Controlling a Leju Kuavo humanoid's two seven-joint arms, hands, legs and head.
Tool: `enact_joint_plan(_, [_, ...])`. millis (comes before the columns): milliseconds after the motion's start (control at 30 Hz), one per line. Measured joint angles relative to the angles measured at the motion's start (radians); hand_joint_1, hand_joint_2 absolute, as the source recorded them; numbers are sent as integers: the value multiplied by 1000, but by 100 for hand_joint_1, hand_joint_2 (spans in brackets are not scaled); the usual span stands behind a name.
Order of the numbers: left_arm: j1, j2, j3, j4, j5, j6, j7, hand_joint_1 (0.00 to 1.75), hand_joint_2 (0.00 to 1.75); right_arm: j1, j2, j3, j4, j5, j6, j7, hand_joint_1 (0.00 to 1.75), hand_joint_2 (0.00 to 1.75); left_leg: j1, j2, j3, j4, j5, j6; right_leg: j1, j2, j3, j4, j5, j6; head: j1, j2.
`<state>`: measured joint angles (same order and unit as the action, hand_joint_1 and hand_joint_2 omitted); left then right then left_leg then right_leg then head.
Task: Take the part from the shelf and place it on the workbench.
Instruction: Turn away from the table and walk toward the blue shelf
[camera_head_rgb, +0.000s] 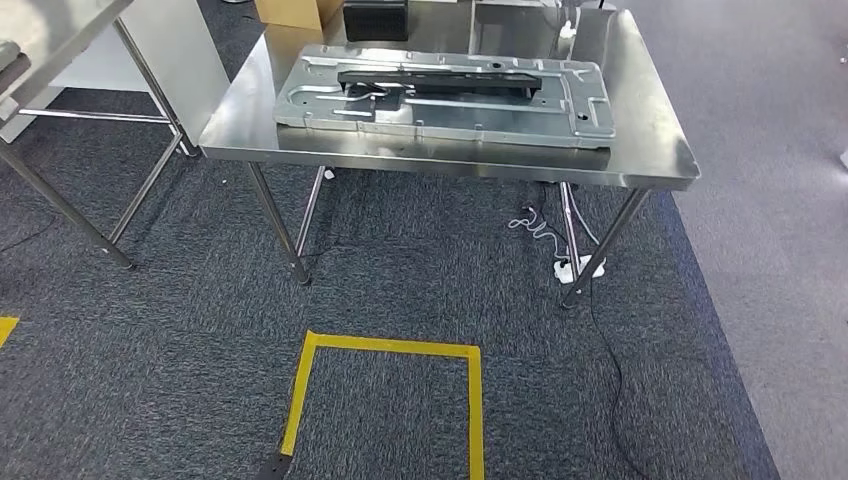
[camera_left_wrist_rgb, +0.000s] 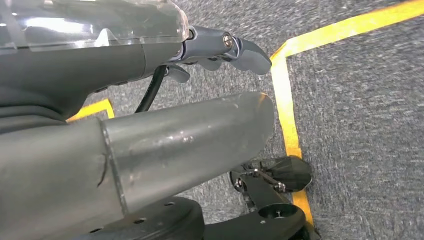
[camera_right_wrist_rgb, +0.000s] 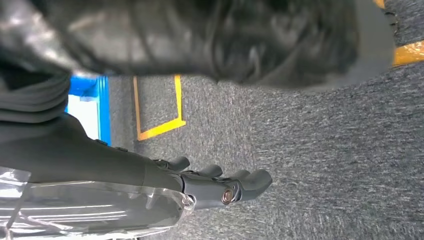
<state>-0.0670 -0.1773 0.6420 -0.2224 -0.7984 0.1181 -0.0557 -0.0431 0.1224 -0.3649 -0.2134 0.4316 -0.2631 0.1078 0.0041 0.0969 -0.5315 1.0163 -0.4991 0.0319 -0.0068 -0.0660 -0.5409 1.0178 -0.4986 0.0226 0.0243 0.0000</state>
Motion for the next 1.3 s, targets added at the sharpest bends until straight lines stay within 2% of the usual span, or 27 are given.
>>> enact_joint_plan(67, [-4, 0, 0, 0, -4, 0, 9, 0, 0, 1, 0, -2, 4, 2, -2, 16, 0, 0, -1, 12, 2, -2, 0, -12, -1, 20, -3, -3, 7, -10, 0, 0])
enact_joint_plan(133, [-6, 2, 0, 0, -7, 1, 15, 0, 0, 1, 3, -7, 7, 3, -2, 39, 0, 0, 1, -15, -8, 26, -26, -22, -8, 37, -3, -13, 16, -24, -2, 0])
enact_joint_plan(200, [-5, 4, 0, 0, -8, 2, 17, 0, 0, -1, 6, -10, 9, 3, -3, 57, 0, 0, 6, -64, -51, 126, -90, -28, -10, 56, -7, -18, 24, -35, -4, 0])
enact_joint_plan(233, [-2, 5, 0, 0, -8, 2, 18, 0, 0, -2, 7, -12, 10, 3, -3, 62, 0, 0, 7, -77, -80, 193, -122, -30, -9, 67, -11, -17, 26, -38, -5, 0])
enact_joint_plan(267, [0, 6, 0, 0, -8, 2, 19, 0, 0, -2, 8, -13, 11, 2, -3, 65, 0, 0, 8, -83, -104, 247, -141, -31, -8, 80, -14, -16, 27, -38, -6, 0])
enact_joint_plan(300, [2, 7, 0, 0, -8, 2, 19, 0, 0, -1, 9, -14, 13, 2, -2, 67, 0, 0, 8, -85, -115, 272, -141, -32, -7, 93, -16, -13, 28, -39, -6, 0])
enact_joint_plan(333, [3, 7, 0, 0, -8, 2, 19, 0, 0, 0, 10, -15, 14, 2, -2, 69, 0, 0, 8, -88, -108, 258, -120, -31, -7, 107, -18, -10, 28, -38, -6, 0])
enact_joint_plan(367, [3, 8, 0, 0, -8, 3, 19, 0, 0, 0, 11, -15, 16, 2, -2, 70, 0, 0, 8, -93, -83, 206, -85, -28, -7, 122, -19, -6, 27, -37, -6, 0])
enact_joint_plan(433, [4, 10, 0, 0, -9, 3, 19, 0, 0, -1, 15, -15, 17, 2, -1, 72, 0, 0, 9, -133, -21, 73, -25, -21, -7, 148, -23, 5, 26, -32, -6, 0])
enact_joint_plan(500, [4, 13, 0, 0, -11, 3, 19, 0, 0, -1, 18, -16, 18, 3, 0, 74, 0, 0, 8, -164, 4, 12, -12, -15, -8, 169, -33, 12, 27, -20, -5, 0])
enact_joint_plan(567, [4, 15, 0, 0, -14, 2, 19, 0, 0, 2, 20, -16, 19, 6, 1, 74, 0, 0, 7, -153, 5, 6, -9, -7, -11, 189, -40, 9, 34, -5, -5, 0])
enact_joint_plan(600, [4, 16, 0, 0, -15, 2, 19, 0, 0, 5, 21, -16, 20, 8, 2, 74, 0, 0, 8, -142, 7, 0, -4, 0, -11, 185, -43, 12, 32, 0, -5, 0])
enact_joint_plan(667, [6, 18, 0, 0, -19, 1, 17, 0, 0, 6, 22, -17, 21, 12, 4, 77, 0, 0, 13, -117, 10, -13, 6, 14, -8, 143, -68, 60, 0, 7, -2, 0])
enact_joint_plan(733, [9, 20, 0, 0, -24, 1, 18, 0, 0, 4, 23, -17, 22, 15, 6, 81, 0, 0, 11, -90, 8, -15, 9, 21, -8, 92, -127, 179, -63, 12, 1, 0])
enact_joint_plan(767, [11, 20, 0, 0, -26, 1, 19, 0, 0, 4, 23, -17, 22, 15, 8, 84, 0, 0, 10, -75, 6, -14, 8, 21, -10, 81, -155, 237, -85, 15, 1, 0])
enact_joint_plan(800, [12, 21, 0, 0, -28, 1, 21, 0, 0, 4, 23, -17, 22, 15, 8, 86, 0, 0, 9, -61, 5, -13, 7, 21, -12, 75, -170, 270, -91, 18, 1, 0])
enact_joint_plan(833, [12, 21, 0, 0, -29, 1, 23, 0, 0, 5, 23, -18, 22, 15, 9, 88, 0, 0, 9, -47, 5, -13, 6, 20, -13, 71, -165, 265, -78, 19, 1, 0])
enact_joint_plan(867, [11, 21, 0, 0, -30, 2, 23, 0, 0, 6, 23, -19, 22, 14, 9, 89, 0, 0, 9, -35, 6, -12, 5, 17, -15, 64, -140, 221, -50, 19, 1, 0])
enact_joint_plan(933, [10, 20, 0, 0, -32, 5, 24, 0, 0, 5, 23, -23, 22, 13, 9, 90, 0, 0, 6, -14, 10, -10, 0, 10, -12, 24, -63, 83, 7, 13, 1, 0])
enact_joint_plan(967, [10, 19, 0, 0, -35, 7, 25, 0, 0, 3, 23, -25, 22, 12, 8, 89, 0, 0, 4, -4, 12, -9, -3, 4, -8, 6, -37, 34, 22, 8, 1, 0])
enact_joint_plan(1000, [10, 18, 0, 0, -38, 9, 25, 0, 0, 2, 23, -27, 22, 11, 7, 87, 0, 0, 2, 5, 15, -9, -6, -2, -4, -4, -25, 8, 26, 4, 0, 0])
enact_joint_plan(1067, [9, 15, 0, 0, -44, 16, 18, 0, 0, 3, 23, -31, 22, 11, 5, 84, 0, 0, 0, 23, 21, -11, -8, -13, -1, 11, -29, 2, 27, -5, 0, 0])
enact_joint_plan(1100, [8, 11, 0, 0, -45, 21, 13, 0, 0, 5, 24, -33, 22, 12, 4, 84, 0, 0, 2, 23, 23, -8, -13, -19, -3, 22, -30, -1, 29, -10, 0, 0])
enact_joint_plan(1167, [9, 5, 0, 0, -45, 28, 2, 0, 0, 5, 26, -36, 22, 13, 1, 86, 0, 0, 6, -16, 8, 35, -48, -28, -9, 43, -29, -8, 36, -23, -1, 0])
enact_joint_plan(1233, [13, 0, 0, 0, -44, 30, -2, 0, 0, 3, 27, -39, 22, 13, -2, 87, 0, 0, 9, -68, -45, 153, -116, -32, -9, 64, -31, -9, 40, -32, -2, 0])
enact_joint_plan(1267, [16, -2, 0, 1, -42, 30, 0, 0, 0, 3, 27, -40, 22, 14, -2, 87, 0, 0, 9, -80, -76, 220, -144, -33, -8, 77, -33, -8, 41, -34, -3, 0])
enact_joint_plan(1300, [19, -4, 0, 1, -40, 27, 5, 0, 0, 3, 27, -40, 22, 19, 0, 87, 0, 0, 9, -84, -99, 266, -155, -34, -6, 92, -35, -6, 41, -35, -3, 0])
